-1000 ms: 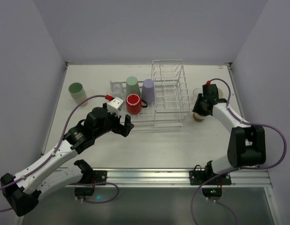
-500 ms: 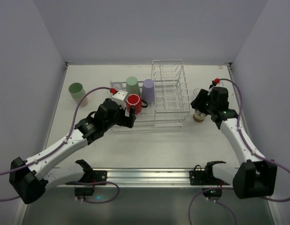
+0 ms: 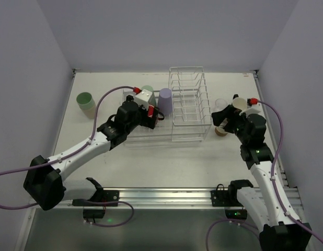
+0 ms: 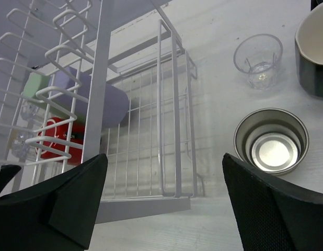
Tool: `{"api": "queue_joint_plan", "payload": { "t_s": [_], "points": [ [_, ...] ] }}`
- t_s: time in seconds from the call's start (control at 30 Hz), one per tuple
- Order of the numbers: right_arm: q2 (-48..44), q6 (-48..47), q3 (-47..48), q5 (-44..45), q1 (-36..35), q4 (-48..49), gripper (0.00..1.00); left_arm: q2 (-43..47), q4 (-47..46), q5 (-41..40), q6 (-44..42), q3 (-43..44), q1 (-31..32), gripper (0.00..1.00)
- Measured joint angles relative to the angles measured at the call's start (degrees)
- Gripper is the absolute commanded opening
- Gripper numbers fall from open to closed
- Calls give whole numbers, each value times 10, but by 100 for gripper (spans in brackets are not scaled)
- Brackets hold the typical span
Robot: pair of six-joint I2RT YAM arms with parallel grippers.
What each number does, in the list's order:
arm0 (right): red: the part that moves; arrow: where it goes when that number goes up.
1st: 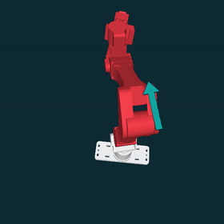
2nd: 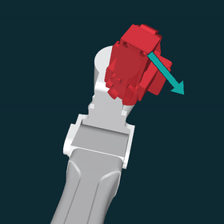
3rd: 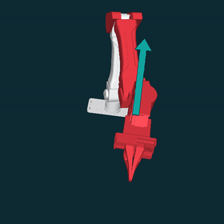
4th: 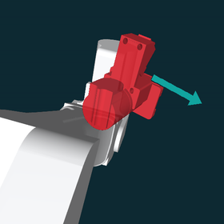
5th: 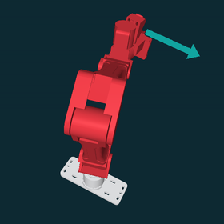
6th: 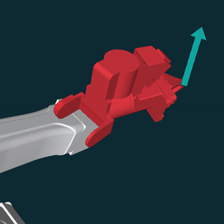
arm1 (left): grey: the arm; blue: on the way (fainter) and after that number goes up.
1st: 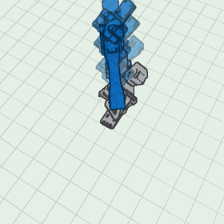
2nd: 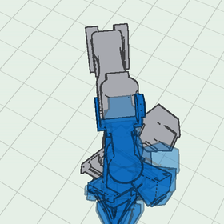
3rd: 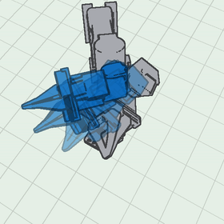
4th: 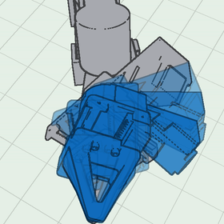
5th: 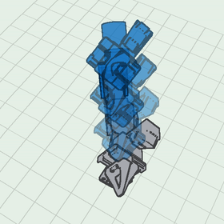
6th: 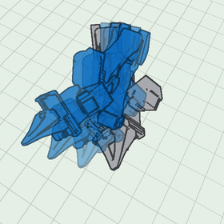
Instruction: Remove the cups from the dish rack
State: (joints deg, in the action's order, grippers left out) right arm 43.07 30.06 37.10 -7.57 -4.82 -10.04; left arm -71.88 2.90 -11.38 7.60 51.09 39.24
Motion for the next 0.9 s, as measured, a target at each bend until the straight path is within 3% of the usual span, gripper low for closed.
{"api": "queue_joint_plan", "payload": {
  "t_s": [0.3,0.57,0.9],
  "points": [
    [-46,22,-28,-16,1,33,99,-97,-45,66,-42,32,-65,100],
    [-57,32,-32,-36,1,52,99,-146,-39,91,-53,73,-76,100],
    [-59,34,-35,-37,1,54,99,-165,-37,95,-51,63,-84,100]
  ]
}}
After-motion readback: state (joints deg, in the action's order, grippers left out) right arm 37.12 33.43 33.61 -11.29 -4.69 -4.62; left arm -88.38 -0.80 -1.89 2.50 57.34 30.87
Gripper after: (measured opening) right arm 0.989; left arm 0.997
